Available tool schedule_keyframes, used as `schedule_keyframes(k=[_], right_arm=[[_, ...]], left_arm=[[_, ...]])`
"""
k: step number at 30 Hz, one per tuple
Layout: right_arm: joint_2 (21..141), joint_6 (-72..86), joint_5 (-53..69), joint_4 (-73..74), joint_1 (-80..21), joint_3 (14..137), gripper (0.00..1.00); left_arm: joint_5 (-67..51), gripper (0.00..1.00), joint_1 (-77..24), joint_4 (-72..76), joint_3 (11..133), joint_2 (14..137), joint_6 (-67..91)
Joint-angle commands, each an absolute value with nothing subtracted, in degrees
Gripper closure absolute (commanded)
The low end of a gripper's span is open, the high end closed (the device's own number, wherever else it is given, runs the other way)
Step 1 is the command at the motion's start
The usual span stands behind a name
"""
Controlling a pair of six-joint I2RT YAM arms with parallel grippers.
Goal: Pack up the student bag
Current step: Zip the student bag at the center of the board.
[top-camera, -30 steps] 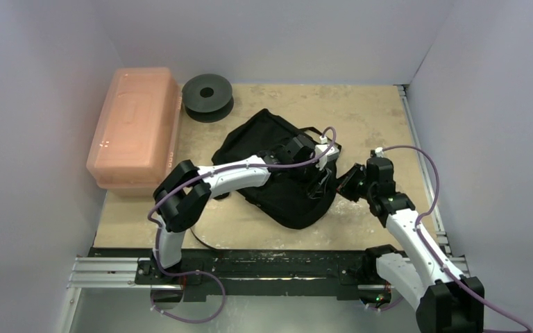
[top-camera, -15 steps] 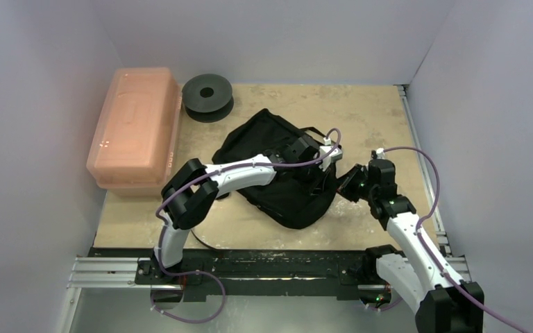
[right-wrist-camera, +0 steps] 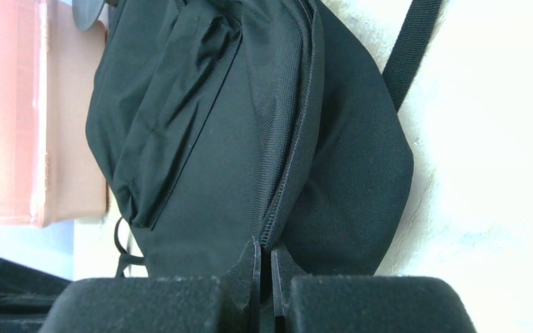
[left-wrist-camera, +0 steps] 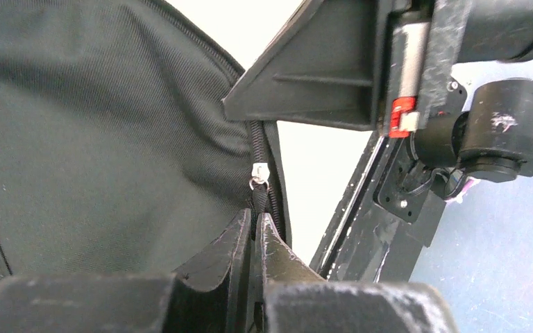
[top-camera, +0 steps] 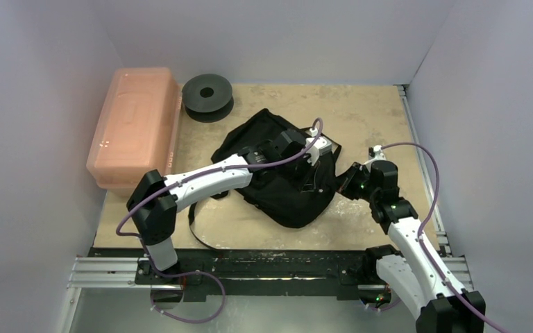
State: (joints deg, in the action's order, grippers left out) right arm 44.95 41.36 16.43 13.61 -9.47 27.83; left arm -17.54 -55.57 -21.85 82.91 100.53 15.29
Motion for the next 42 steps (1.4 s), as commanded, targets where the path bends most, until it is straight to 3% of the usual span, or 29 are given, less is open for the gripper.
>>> schedule_keyframes(k=[1, 8, 20, 28, 32, 42], right_arm=[[43.62, 37.19, 18.44, 11.05, -9.39, 27.98, 1.00], [46.81, 41.45, 14.07, 13.22, -9.35, 28.65, 1.00], [51.28, 41.69, 6.55, 13.83, -2.87, 31.77, 1.00], [50.20, 39.46, 9.63, 15.33, -0.15, 31.73, 1.00], [49.17, 38.94, 9.83, 16.35, -0.17, 31.65, 1.00], [49.58, 38.77, 8.23, 18.03, 4.27, 32.36, 1.00]], left_arm=[[-18.55, 1.00, -55.02, -20.89, 80.14, 98.12, 16.94], [-18.20, 1.00, -55.18, -22.90, 77.92, 97.64, 21.34], [-1.46, 1.00, -57.17, -23.54, 50.71, 74.04, 25.30], [17.34, 1.00, -52.15, -26.85, 45.32, 68.00, 26.55], [18.49, 1.00, -47.56, -24.66, 45.05, 69.79, 26.02], [6.03, 1.00, -45.67, -23.26, 41.30, 72.84, 28.18]])
